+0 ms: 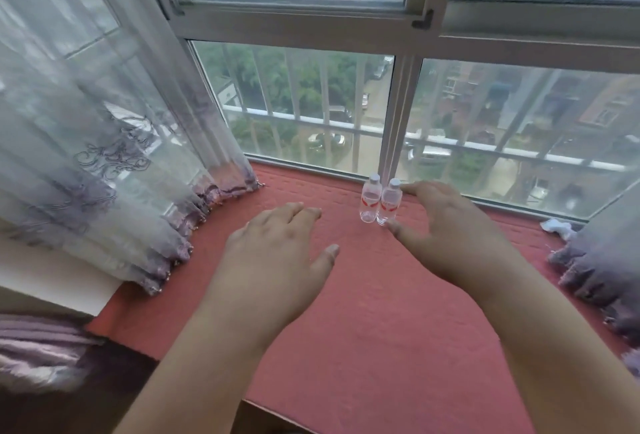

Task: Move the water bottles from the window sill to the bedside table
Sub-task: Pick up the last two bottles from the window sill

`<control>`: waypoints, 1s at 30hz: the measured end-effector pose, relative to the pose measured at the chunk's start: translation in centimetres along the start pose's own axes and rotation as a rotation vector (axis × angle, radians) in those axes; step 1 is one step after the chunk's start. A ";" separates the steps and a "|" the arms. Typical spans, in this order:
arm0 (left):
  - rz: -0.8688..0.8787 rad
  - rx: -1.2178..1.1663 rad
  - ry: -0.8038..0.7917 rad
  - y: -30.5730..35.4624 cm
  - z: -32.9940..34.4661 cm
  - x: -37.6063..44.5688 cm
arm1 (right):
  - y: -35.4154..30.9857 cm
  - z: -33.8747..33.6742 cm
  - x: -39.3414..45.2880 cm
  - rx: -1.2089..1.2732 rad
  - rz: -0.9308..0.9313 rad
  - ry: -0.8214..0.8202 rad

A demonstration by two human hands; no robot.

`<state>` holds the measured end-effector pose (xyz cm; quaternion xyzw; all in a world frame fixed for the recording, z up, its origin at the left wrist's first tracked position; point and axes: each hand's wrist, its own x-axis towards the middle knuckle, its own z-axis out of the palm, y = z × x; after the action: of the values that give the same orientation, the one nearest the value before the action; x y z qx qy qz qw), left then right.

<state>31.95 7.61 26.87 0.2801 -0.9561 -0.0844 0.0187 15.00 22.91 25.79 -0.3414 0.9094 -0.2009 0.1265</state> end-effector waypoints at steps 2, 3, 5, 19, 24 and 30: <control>0.031 0.012 -0.016 0.2 0.8 2.2 | 1.0 0.4 2.0 -0.011 0.043 -0.015; 0.048 0.020 -0.029 0.2 1.1 3.4 | 1.5 0.6 3.0 -0.014 0.073 -0.026; 0.076 0.024 -0.061 0.1 1.9 6.2 | 2.4 1.2 5.1 0.001 0.134 -0.039; 0.243 -0.080 -0.263 0.5 18.2 28.7 | 10.0 10.7 22.4 0.095 0.315 -0.068; 0.185 -0.099 -0.353 0.8 25.8 34.8 | 14.2 16.7 27.9 0.092 0.353 -0.112; 0.159 -0.121 -0.408 1.0 29.8 37.4 | 17.1 20.7 31.5 0.045 0.353 -0.163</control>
<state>-2.52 -7.19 -2.74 0.1795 -0.9523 -0.1947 -0.1519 -10.28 7.69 -3.21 -0.1887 0.9372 -0.1674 0.2407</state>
